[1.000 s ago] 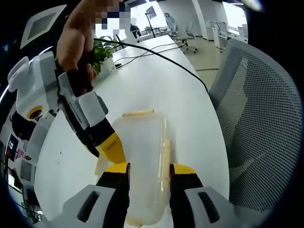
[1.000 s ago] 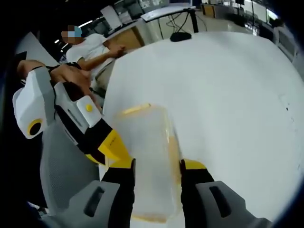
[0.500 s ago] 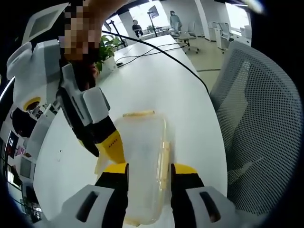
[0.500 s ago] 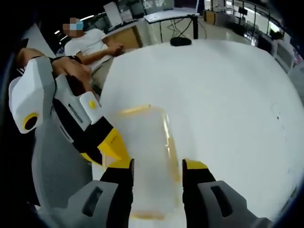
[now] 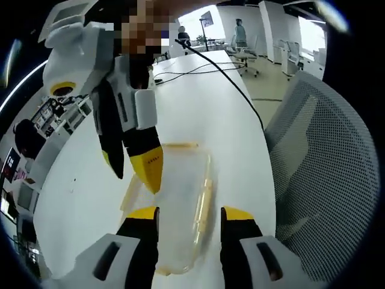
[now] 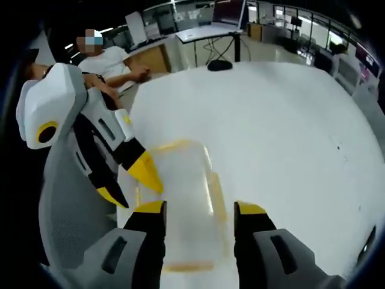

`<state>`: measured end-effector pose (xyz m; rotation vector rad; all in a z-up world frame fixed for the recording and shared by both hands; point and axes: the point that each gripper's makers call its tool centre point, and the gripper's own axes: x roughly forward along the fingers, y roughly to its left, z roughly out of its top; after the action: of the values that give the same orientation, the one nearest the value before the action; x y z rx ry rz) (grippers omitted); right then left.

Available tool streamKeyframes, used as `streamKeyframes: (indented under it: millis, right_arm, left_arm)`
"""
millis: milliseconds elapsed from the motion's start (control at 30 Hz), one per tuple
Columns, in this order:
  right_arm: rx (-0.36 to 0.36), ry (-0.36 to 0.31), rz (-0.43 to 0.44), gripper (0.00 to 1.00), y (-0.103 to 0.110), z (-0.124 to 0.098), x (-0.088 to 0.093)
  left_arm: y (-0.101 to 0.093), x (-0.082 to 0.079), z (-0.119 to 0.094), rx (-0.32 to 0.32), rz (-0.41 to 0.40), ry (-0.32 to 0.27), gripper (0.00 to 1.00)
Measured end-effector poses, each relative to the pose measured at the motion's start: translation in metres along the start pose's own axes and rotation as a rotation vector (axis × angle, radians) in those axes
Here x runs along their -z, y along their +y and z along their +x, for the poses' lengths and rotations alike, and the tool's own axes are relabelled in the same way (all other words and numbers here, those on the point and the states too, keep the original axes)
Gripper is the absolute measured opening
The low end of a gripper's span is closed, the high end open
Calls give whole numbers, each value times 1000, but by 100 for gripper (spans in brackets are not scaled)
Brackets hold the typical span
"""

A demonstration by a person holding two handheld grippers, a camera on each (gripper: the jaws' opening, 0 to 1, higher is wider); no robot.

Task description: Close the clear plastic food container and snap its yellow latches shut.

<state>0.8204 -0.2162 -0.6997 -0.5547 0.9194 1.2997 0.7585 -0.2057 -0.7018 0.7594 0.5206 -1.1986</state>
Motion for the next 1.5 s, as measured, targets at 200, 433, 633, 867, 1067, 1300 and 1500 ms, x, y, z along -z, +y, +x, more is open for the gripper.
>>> streamKeyframes:
  millis: [200, 433, 633, 867, 1067, 1300, 1500]
  right_arm:
    - [31, -32, 23, 46, 4, -6, 4]
    - [57, -66, 48, 49, 10, -13, 11]
    - [98, -101, 64, 50, 14, -19, 15]
    - [143, -151, 95, 53, 21, -21, 22]
    - [182, -175, 108, 55, 30, -23, 31]
    - [247, -191, 129, 57, 32, -28, 39]
    - [310, -196, 134, 58, 33, -27, 52]
  left_arm:
    - [7, 5, -9, -14, -53, -2, 38]
    - [20, 9, -18, -50, -133, -19, 40]
    - [27, 12, -23, -72, -204, -40, 42]
    - [33, 22, -29, -99, -295, -57, 46]
    - [36, 32, -34, -117, -374, -75, 48]
    - [35, 42, -36, -133, -419, -80, 48]
    - [32, 48, -34, -140, -442, -84, 48]
